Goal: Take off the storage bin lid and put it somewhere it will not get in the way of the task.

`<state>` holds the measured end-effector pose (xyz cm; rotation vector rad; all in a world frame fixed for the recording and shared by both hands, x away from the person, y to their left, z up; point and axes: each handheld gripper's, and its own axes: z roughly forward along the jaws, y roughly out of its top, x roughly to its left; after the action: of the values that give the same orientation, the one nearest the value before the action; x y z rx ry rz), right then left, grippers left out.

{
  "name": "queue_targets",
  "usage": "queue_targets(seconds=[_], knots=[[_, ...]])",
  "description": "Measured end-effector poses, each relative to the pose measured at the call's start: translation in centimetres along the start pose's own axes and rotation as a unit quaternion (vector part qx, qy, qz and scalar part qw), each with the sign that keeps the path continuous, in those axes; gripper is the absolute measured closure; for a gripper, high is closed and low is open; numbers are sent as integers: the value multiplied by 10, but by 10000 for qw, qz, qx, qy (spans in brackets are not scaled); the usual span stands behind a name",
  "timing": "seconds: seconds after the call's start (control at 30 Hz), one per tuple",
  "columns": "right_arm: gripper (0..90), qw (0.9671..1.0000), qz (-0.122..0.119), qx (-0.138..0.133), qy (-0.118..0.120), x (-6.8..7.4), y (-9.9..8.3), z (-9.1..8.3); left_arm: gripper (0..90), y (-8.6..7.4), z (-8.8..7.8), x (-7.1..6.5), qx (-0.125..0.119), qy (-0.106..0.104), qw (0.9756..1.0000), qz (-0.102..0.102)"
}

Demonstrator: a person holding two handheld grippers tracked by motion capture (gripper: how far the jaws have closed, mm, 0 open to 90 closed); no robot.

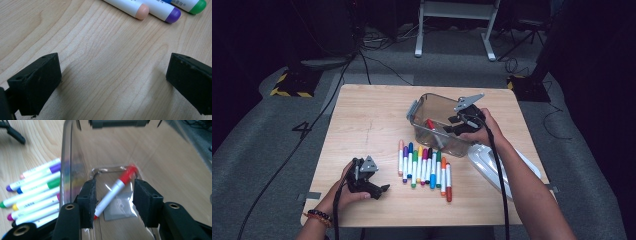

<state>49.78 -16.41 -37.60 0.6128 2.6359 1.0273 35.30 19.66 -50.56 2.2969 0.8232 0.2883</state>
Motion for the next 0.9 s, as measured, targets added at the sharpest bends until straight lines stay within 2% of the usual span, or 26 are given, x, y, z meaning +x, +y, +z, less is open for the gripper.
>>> queue_targets(seconds=[0.2, 0.33, 0.4, 0.57, 0.7, 0.9], knots=[[426, 9992, 167, -343, -137, 3, -2, -15, 1, 0, 0, 0, -1, -6, 10000, -2], [341, 9969, 359, -630, -311, 5, -10, -30, 2, 0, 0, 0, -4, -6, 10000, 14], [314, 9956, 373, -736, -434, 8, -16, -39, 1, 0, 0, 0, -4, -8, 10000, 15], [291, 9922, 476, -880, -740, 15, -33, -61, 1, 0, 0, 0, -4, -9, 10000, 16], [294, 9920, 385, -898, -797, 26, -49, -78, 1, 0, 0, 0, -6, -8, 10000, 13], [293, 9903, 408, -1037, -826, 41, -70, -99, 1, 0, 0, 0, -5, -6, 10000, 13]])
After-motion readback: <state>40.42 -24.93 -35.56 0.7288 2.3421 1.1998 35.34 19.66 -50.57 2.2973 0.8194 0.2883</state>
